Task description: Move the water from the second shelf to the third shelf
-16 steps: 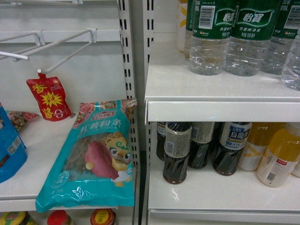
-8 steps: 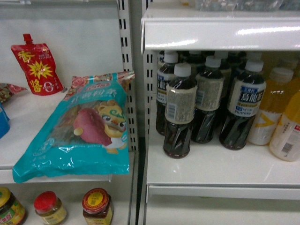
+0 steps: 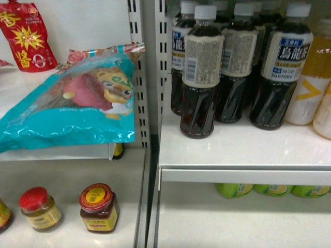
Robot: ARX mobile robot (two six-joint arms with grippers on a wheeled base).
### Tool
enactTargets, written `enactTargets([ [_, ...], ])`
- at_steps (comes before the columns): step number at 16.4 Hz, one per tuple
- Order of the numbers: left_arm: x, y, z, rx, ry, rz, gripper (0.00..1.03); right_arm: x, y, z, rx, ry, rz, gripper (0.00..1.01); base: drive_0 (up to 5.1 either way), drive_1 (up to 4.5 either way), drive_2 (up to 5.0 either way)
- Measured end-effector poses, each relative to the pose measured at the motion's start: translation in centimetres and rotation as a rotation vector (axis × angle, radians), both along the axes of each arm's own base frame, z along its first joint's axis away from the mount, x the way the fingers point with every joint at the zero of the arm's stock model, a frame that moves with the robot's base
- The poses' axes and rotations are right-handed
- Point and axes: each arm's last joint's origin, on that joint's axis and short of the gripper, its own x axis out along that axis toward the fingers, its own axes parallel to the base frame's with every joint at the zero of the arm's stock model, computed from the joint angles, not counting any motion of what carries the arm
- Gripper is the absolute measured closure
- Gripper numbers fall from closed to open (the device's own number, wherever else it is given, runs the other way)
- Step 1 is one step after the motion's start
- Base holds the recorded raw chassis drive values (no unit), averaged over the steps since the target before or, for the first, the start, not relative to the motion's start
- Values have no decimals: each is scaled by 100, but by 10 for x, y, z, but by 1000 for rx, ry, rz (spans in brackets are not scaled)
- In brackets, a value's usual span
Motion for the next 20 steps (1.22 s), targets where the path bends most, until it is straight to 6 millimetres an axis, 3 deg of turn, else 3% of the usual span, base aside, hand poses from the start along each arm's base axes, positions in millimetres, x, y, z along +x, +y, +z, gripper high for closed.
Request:
enactTargets([
  [20, 0, 0, 0, 0, 0, 0, 5, 0, 0, 0, -1, -1, 0, 3, 0, 0, 0],
])
